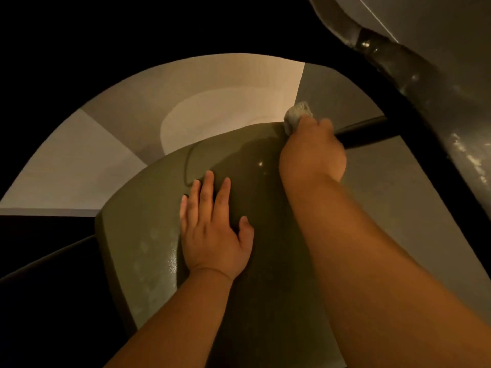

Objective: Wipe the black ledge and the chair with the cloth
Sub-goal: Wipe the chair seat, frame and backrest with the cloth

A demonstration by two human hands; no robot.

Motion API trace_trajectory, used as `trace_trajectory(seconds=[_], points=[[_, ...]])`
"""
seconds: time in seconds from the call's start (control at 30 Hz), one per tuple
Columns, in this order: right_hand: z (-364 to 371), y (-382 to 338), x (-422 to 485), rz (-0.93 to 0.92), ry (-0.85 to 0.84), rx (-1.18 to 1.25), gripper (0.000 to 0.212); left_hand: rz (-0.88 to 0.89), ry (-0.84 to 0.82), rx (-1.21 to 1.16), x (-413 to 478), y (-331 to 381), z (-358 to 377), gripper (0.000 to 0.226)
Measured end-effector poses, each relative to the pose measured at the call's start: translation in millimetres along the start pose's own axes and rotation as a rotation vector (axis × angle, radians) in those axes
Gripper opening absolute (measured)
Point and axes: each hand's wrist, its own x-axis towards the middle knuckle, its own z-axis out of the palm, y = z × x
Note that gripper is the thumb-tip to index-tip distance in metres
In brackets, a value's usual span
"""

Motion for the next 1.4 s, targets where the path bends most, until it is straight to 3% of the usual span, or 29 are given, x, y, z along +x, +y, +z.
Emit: trace_trajectory(seconds=[0.1,0.23,0.4,0.57,0.7,0.9,1.07,1.23,1.4], points=[[-4,10,-14,0.011,-0.054,-0.023,0.031,0.005,-0.002,-0.006,1,0,0,0.075],[4,36,-53,-0.022,-0.055,-0.062,0.053,0.000,0.009,-0.014,0,-1,-1,0.075],[-2,3,-3,-0.014,-0.015,0.047,0.029,0.001,0.002,-0.005,0,-2,1,0.075],[-10,1,1,-0.042,-0.031,0.000,0.032,0.000,0.001,-0.007,0,1,0,0.075],[7,29,-55,-0.169,-0.062,-0.059,0.057,-0.003,0.004,-0.031,1,1,-1,0.075],[0,-10,-7,-0.240,-0.053,-0.024,0.036,-0.006,0.020,-0.040,0,1,-1,0.074],[-15,-14,-8,-0.363,-0.149,-0.175,0.066,-0.015,0.004,-0.021,0,1,-1,0.075],[10,18,-82,-0.373,-0.195,-0.203,0.070,-0.019,0.023,-0.040,1,-1,1,0.077],[18,-26,-32,-0.448,-0.118,-0.173,0.064,-0.020,0.010,-0.035,-1,0,-1,0.076]])
